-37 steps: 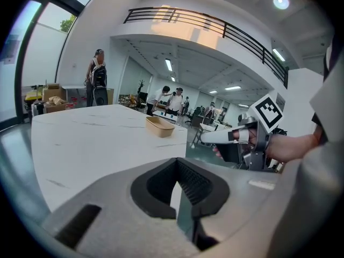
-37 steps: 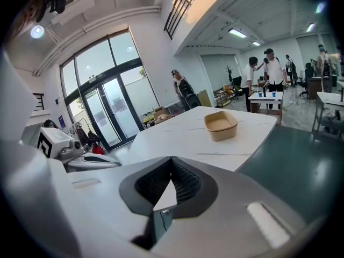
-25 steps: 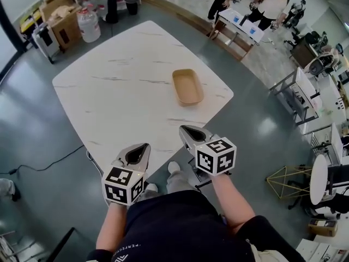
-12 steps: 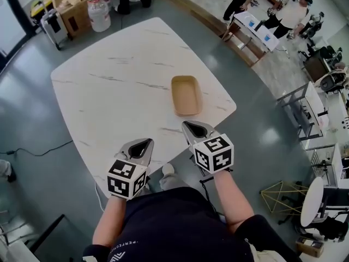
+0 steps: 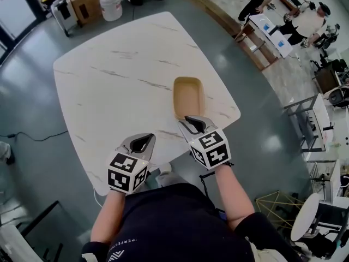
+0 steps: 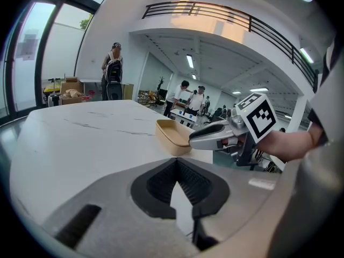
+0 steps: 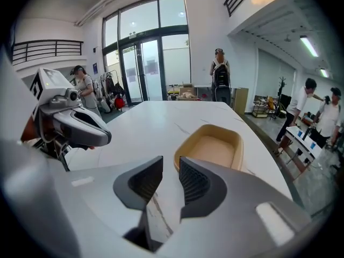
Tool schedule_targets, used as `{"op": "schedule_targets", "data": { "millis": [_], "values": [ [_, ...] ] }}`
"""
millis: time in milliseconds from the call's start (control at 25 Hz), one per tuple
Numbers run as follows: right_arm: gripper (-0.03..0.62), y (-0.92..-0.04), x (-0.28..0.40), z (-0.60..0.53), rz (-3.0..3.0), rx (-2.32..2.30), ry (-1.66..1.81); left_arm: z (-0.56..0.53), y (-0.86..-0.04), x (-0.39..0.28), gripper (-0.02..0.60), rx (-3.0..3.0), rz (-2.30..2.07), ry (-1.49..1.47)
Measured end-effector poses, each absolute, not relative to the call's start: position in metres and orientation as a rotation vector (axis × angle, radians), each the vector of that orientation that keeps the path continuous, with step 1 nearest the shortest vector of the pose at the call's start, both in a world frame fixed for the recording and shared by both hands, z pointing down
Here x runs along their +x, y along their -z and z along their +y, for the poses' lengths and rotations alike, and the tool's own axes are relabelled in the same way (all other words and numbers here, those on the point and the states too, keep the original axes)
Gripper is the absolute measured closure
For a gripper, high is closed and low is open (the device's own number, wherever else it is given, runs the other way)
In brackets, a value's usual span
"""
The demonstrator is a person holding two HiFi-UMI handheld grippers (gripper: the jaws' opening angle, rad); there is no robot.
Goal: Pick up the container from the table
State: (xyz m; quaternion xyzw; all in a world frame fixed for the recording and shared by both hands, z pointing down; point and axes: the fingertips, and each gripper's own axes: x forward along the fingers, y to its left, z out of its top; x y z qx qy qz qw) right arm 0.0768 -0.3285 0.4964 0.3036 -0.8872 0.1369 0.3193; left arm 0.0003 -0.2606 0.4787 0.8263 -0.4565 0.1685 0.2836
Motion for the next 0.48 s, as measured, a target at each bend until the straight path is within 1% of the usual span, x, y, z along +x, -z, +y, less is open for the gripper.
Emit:
{"op": "schedule_targets", "data": {
  "millis": [240, 360, 480],
  "values": [
    [0.479, -0.513, 0.076, -0.341, -2.246, 0.636, -0.156, -0.269, -0.487, 0.001, 0.586, 2.165, -1.251, -0.446],
    [0.451, -0.521, 0.073, -0.341, -2.187, 0.507, -0.069, -0.27, -0.49, -0.001, 0.586, 2.137, -1.268, -0.443],
    [0.451, -0.525, 0.07, -0.34, -2.139, 0.423, 0.006, -0.272, -0.492, -0.004, 0.586, 2.118, -1.281, -0.447]
  ]
}}
